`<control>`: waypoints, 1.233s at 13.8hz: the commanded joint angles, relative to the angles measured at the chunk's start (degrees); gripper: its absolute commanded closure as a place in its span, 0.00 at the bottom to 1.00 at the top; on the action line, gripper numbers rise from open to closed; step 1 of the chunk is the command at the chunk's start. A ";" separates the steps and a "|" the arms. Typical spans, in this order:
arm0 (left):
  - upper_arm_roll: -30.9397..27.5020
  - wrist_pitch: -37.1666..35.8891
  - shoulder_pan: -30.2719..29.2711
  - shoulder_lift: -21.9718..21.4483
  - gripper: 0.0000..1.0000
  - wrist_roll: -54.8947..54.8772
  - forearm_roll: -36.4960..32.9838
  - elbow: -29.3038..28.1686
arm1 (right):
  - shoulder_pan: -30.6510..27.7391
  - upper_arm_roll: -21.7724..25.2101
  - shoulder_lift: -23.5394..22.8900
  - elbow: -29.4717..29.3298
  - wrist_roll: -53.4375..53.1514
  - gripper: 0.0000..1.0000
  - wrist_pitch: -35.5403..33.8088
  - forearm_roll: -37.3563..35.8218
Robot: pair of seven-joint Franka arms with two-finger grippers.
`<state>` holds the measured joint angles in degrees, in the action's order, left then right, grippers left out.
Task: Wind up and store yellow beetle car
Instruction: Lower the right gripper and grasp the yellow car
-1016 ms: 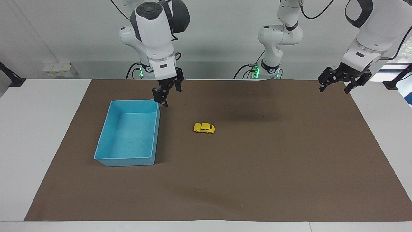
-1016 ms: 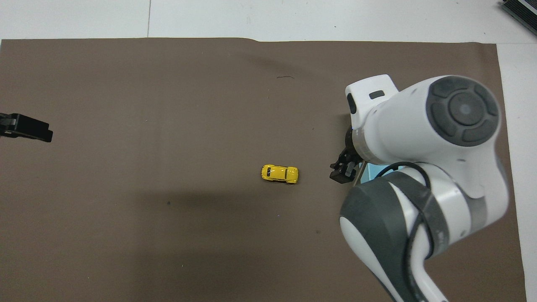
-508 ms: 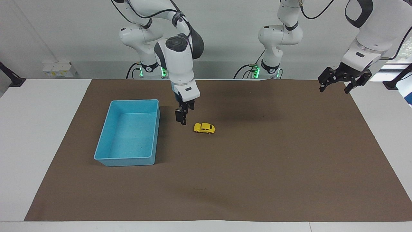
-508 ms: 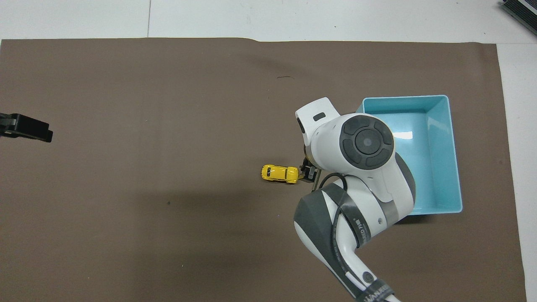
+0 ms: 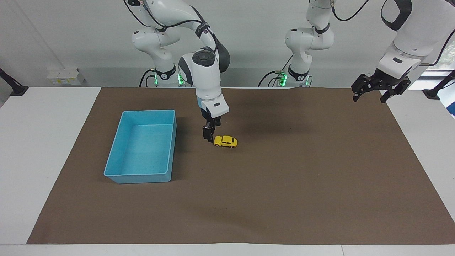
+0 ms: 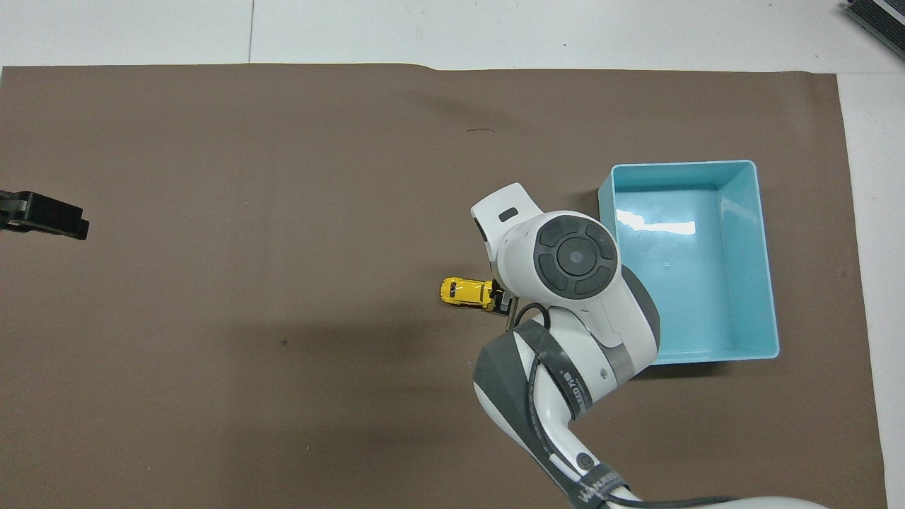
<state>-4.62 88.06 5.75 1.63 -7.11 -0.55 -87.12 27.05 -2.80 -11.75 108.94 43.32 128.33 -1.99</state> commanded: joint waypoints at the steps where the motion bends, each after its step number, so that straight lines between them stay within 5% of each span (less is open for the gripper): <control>1: 0.58 -1.14 -0.83 -0.49 0.00 -0.01 0.72 0.46 | 1.07 -0.01 -1.43 0.48 1.59 0.00 1.05 -0.56; 17: 0.58 -1.14 -0.83 -0.49 0.00 -0.01 0.72 0.46 | 4.06 -0.10 -5.74 6.10 2.30 0.00 11.41 0.23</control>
<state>-4.62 88.04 5.75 1.63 -7.11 -0.55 -87.12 30.15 -2.88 -17.38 114.01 45.34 137.72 -1.97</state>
